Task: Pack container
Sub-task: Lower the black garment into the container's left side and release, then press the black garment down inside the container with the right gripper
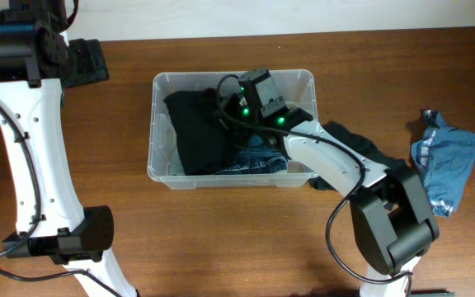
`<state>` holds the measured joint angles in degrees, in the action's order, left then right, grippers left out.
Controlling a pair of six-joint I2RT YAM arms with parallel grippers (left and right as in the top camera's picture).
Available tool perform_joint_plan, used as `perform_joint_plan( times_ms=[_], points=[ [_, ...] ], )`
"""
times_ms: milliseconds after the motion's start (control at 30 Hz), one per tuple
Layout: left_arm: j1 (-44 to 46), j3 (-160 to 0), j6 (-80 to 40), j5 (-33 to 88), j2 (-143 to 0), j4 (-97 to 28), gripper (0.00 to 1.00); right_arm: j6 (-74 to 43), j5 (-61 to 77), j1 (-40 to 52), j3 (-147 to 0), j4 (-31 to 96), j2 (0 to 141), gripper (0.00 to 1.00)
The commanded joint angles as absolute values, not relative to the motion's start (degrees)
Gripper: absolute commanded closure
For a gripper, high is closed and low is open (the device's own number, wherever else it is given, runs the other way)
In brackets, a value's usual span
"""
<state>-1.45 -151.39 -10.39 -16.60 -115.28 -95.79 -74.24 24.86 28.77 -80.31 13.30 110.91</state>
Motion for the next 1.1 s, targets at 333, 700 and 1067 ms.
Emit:
perform_joint_plan(
  times_ms=[333,700,1067],
  points=[
    [-1.28,-151.55,-11.09,-17.39,-115.00,-95.68,0.01,-52.45,18.68,22.70,-79.72,18.35,109.16,0.64],
    [-1.28,-151.55,-11.09,-17.39,-115.00,-95.68,0.01,-42.22,20.36,22.11,-79.72,17.89,97.14,0.53],
    [-1.28,-151.55,-11.09,-17.39,-115.00,-95.68,0.01,-29.34,25.80,30.46,-79.70,11.64,102.45,0.81]
  ],
)
